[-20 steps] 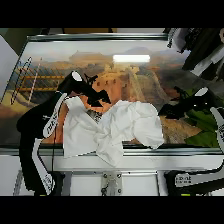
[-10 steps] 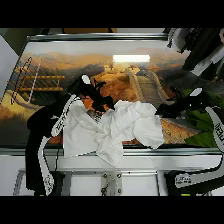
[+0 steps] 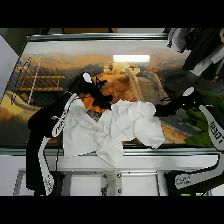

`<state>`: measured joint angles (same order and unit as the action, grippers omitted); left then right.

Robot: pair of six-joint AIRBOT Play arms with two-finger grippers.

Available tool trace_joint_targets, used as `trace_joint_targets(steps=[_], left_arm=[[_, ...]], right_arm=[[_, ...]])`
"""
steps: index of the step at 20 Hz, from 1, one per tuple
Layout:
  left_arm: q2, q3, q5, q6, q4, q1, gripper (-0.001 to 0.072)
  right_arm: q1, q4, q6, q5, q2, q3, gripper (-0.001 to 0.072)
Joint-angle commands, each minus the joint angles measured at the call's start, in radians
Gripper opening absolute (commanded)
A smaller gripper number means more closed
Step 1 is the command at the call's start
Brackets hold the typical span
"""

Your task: Fold the clothes and pants, and hang the long-sleeved shirts on hangers.

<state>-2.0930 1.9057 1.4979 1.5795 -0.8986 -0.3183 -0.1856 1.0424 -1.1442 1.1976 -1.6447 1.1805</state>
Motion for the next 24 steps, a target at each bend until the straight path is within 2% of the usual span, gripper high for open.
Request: trace_joint_targets(steps=[1, 3, 5, 7, 10, 14, 19, 22, 24], left_arm=[[0.073, 0.187, 0.02, 0.0, 0.001, 0.049, 0.0015], [0.201, 0.264, -0.004, -0.001, 0.01, 0.085, 0.0016], [0.406, 0.206, -0.084, -0.009, 0.01, 0.123, 0.0017], [0.638, 0.089, -0.185, -0.026, 0.008, 0.16, 0.0017], [0.947, -0.027, -0.339, -0.039, 0.008, 0.199, 0.0016], [1.248, -0.138, -0.592, -0.066, 0.001, 0.148, 0.0016], [1.34, -0.142, -0.725, -0.117, -0.005, 0.004, 0.0016], [1.267, -0.037, -0.699, -0.111, -0.124, -0.012, 0.0016], [1.177, 0.042, -0.653, -0.061, -0.229, -0.012, 0.0016]], right_arm=[[-0.001, 0.0, 0.005, 0.054, 0.103, 0.114, 0.0017], [0.0, -0.001, 0.005, 0.12, 0.212, 0.249, 0.0016], [0.001, -0.028, 0.004, 0.155, 0.337, 0.388, 0.0017], [0.001, -0.08, 0.004, 0.116, 0.48, 0.491, 0.0017], [0.001, -0.198, 0.004, -0.001, 0.684, 0.535, 0.0017], [0.001, -0.333, 0.004, -0.11, 0.882, 0.535, 0.0016], [0.0, -0.443, 0.004, -0.208, 0.959, 0.536, 0.0016], [0.0, -0.442, -0.016, -0.233, 0.945, 0.535, 0.0016], [0.0, -0.441, -0.065, -0.23, 0.906, 0.535, 0.0016]])
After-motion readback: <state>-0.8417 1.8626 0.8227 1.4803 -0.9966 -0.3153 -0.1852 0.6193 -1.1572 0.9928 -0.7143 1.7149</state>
